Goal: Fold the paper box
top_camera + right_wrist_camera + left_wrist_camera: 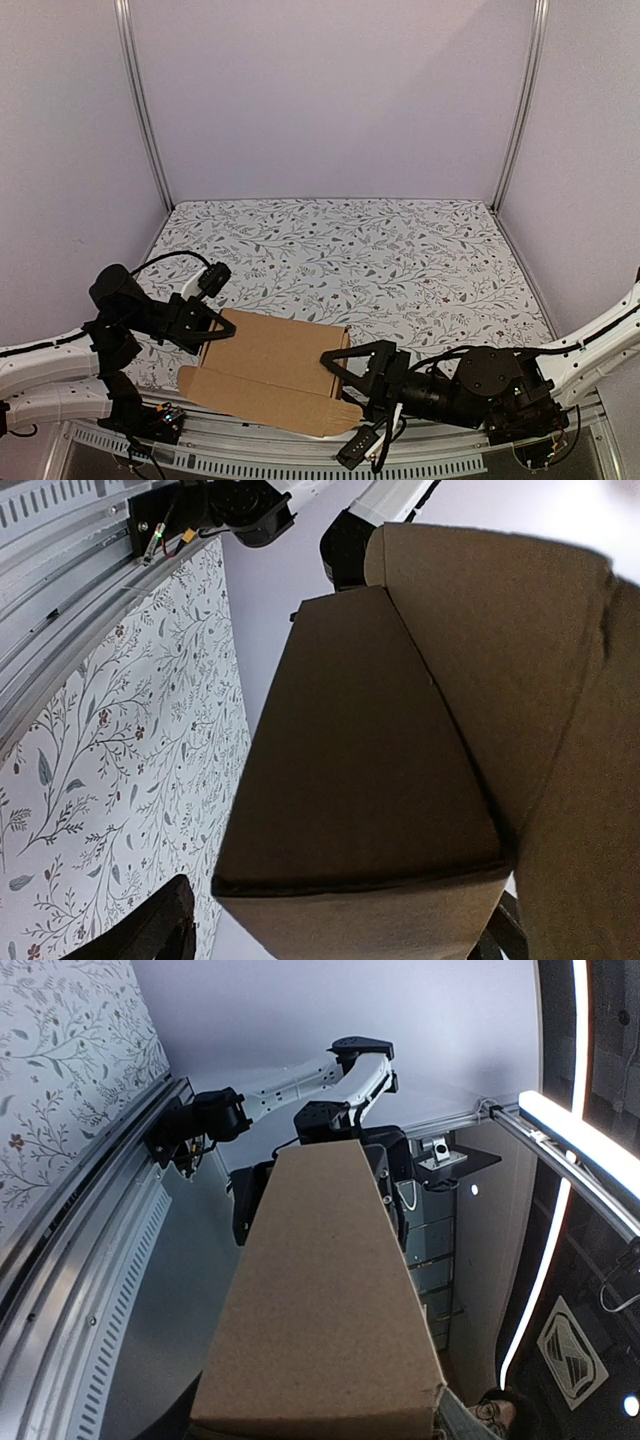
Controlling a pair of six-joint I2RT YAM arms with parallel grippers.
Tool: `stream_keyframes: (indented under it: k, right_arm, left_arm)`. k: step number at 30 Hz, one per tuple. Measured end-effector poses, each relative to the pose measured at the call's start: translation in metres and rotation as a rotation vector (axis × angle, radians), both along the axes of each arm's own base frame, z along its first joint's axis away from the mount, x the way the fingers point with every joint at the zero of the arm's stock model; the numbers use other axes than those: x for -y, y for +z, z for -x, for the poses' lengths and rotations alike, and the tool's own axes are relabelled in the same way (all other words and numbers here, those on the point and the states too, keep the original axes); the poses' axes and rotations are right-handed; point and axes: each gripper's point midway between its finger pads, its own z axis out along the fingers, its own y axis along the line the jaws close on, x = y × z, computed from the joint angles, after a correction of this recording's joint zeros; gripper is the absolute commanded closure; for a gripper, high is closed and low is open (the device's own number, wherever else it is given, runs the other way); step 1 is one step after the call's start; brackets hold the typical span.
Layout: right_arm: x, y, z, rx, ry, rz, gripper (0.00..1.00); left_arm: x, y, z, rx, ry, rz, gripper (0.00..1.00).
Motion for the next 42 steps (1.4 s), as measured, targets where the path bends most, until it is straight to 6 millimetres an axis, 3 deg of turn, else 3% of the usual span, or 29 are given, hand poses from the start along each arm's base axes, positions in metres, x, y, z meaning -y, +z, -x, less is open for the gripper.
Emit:
stream_keyframes:
  k: [11, 14, 17, 20, 26, 29, 37, 42]
  right_arm:
    - [-0.006, 0.014, -0.001, 0.047, -0.011, -0.034, 0.46]
    - [-0.006, 0.015, -0.002, 0.056, -0.012, -0.033, 0.54]
    - [-0.006, 0.014, -0.002, 0.063, -0.017, -0.027, 0.58]
    - [-0.006, 0.013, -0.004, 0.063, -0.026, -0.024, 0.63]
    - [-0.004, 0.012, -0.008, 0.026, -0.058, -0.033, 0.67]
    - [0.0, 0.009, -0.012, -0.02, -0.082, -0.033, 0.68]
    - [0.029, 0.026, -0.022, -0.228, -0.143, -0.123, 0.69]
    - [0.047, 0.023, -0.037, -0.437, -0.194, -0.175, 0.69]
  left_arm:
    - [0.0, -0.001, 0.0, 0.005, 0.001, -0.001, 0.91]
    - [0.0, -0.002, 0.0, 0.003, 0.001, -0.003, 0.78]
    - [0.0, -0.003, -0.001, 0.002, 0.003, -0.006, 0.55]
    - [0.0, -0.004, -0.001, 0.007, 0.006, -0.01, 0.39]
    - [-0.001, -0.008, -0.003, 0.051, 0.032, -0.017, 0.15]
    - [-0.003, -0.004, -0.007, 0.099, 0.073, -0.046, 0.08]
    - [-0.021, 0.037, -0.032, 0.345, 0.333, -0.126, 0.01]
    - [-0.034, 0.032, -0.048, 0.437, 0.473, -0.196, 0.01]
